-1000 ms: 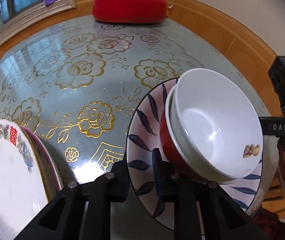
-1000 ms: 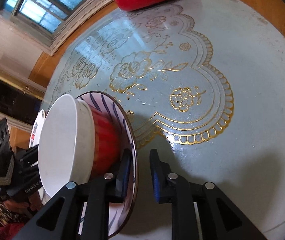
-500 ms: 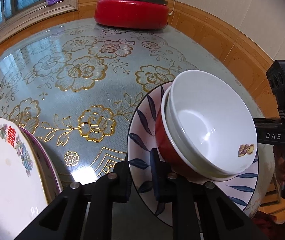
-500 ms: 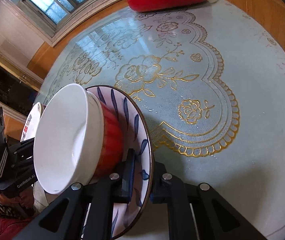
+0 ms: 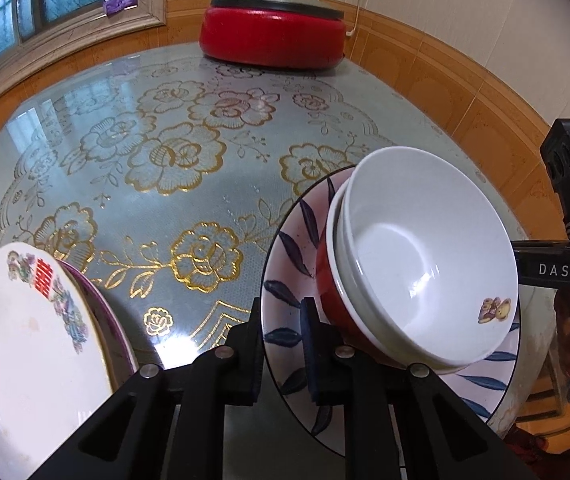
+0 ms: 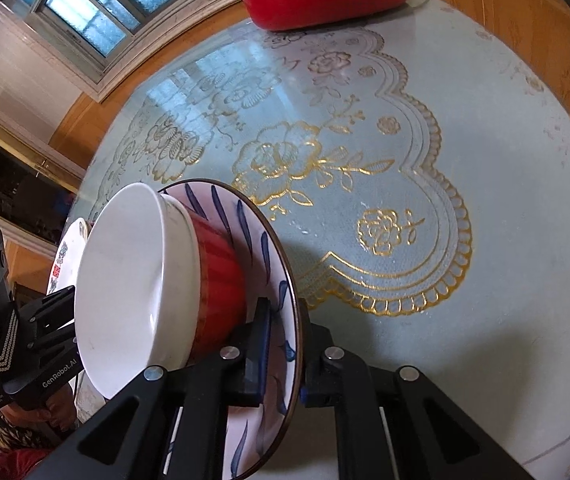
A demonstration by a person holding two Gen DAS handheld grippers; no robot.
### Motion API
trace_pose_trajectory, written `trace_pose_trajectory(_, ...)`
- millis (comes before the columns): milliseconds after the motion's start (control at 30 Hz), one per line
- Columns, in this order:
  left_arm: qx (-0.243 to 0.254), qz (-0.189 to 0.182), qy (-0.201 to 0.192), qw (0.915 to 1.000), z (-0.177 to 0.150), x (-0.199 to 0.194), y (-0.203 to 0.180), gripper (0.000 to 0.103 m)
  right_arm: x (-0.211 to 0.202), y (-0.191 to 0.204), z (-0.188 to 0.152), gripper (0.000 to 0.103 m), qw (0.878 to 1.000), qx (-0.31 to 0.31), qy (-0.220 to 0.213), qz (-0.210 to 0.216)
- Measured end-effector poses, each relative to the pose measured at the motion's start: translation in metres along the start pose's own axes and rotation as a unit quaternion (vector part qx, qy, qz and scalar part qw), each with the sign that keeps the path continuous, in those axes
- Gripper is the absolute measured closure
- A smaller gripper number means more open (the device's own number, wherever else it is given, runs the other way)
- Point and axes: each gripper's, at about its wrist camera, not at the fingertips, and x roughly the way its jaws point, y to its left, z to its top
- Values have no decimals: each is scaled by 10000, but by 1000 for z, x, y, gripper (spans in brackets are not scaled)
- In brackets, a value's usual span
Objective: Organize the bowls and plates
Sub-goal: 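Lift the nested bowls with the right tool and carry them over the plate stack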
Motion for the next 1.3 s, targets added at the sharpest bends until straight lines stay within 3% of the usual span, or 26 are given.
trace_pose_trajectory(300, 30, 93, -60, 9999, -1, -3, 1, 91, 6, -3, 4, 93, 9998, 145, 147, -12)
trace_pose_trajectory(433, 112, 87, -52, 9999, -4, -5, -1, 90, 15, -13, 1, 93, 9988, 408, 193, 188)
trace_pose_trajectory(600, 149, -12, 312, 9994, -11, -1, -4, 83, 18, -17, -3, 93, 9982, 512, 198, 257)
trace_pose_trajectory(733, 48, -308, 470, 9984, -21, 1, -2, 83, 18, -16, -5, 92, 9984, 485, 137, 274)
trace_pose_trajectory(1000, 17, -226, 275, 9994, -20, 2, -6, 89, 19, -11, -7, 92, 9994, 192, 194, 197)
trace_pose_trajectory(1300, 0, -77, 120, 9999, -11, -7, 0, 89, 22, -13, -5, 92, 9960, 709, 462, 286)
